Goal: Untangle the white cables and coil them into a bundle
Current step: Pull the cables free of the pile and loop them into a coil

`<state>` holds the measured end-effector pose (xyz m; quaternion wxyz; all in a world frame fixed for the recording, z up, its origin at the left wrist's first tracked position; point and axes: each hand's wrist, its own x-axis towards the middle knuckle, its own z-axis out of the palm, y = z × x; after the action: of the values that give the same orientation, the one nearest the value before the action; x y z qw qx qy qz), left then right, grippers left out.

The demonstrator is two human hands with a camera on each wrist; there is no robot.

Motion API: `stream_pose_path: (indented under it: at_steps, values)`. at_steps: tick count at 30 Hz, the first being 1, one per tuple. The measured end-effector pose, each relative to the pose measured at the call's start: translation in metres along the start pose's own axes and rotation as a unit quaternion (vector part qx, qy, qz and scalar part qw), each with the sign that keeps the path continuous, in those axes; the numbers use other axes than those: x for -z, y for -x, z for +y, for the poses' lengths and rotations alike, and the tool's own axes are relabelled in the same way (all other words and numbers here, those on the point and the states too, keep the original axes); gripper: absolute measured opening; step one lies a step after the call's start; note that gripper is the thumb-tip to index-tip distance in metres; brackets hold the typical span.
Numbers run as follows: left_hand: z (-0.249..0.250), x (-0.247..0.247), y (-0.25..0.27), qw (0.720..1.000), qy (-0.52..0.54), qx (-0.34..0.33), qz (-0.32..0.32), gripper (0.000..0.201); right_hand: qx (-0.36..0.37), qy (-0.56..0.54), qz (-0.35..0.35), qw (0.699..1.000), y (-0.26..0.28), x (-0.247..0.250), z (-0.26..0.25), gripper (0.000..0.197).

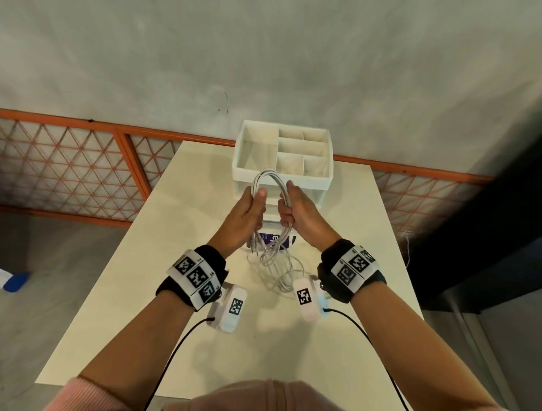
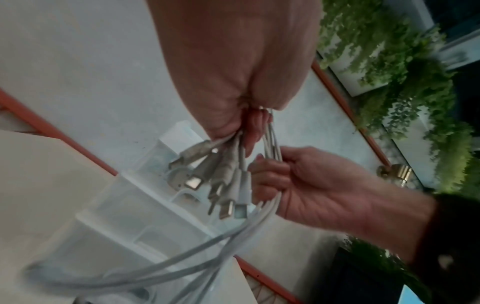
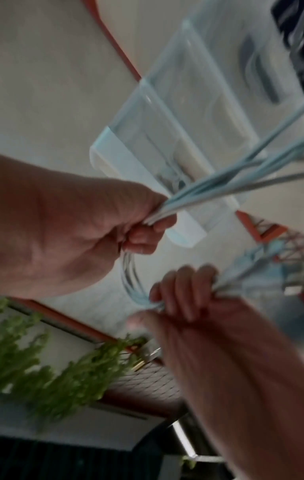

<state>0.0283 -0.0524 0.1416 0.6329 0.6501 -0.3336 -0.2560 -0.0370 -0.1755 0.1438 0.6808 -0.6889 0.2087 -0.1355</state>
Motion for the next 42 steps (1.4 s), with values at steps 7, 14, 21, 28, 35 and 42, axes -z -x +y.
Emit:
stream_pose_path:
  at_steps: [7,14,21,28,35,42]
  values:
    - [-0.002,-0.009,-0.012,0.998,-0.046,-0.045,-0.002,0.029,0.006,0.012,-0.046,0.999,0.002,-0.006,-0.013,0.043]
    - [-0.002,-0.019,-0.007,0.999,0.012,-0.038,-0.021,0.03,-0.05,-0.043,-0.028,0.997,-0.001,-0.006,-0.016,0.045]
    - [0.0,-0.019,-0.004,0.998,0.033,-0.028,-0.047,0.031,-0.118,-0.01,-0.044,0.992,0.002,-0.005,-0.013,0.042]
    - [-0.003,0.002,-0.016,0.993,0.021,-0.018,0.111,0.032,-0.074,0.195,-0.122,0.97,0.017,0.005,-0.016,0.067]
    - [0.001,0.007,-0.018,0.974,0.097,0.011,0.205,0.036,0.018,0.292,-0.212,0.933,0.027,-0.005,-0.018,0.041]
    - [0.004,0.015,-0.03,0.933,0.232,0.011,0.275,0.033,-0.054,0.283,-0.319,0.903,0.03,0.009,-0.017,0.056]
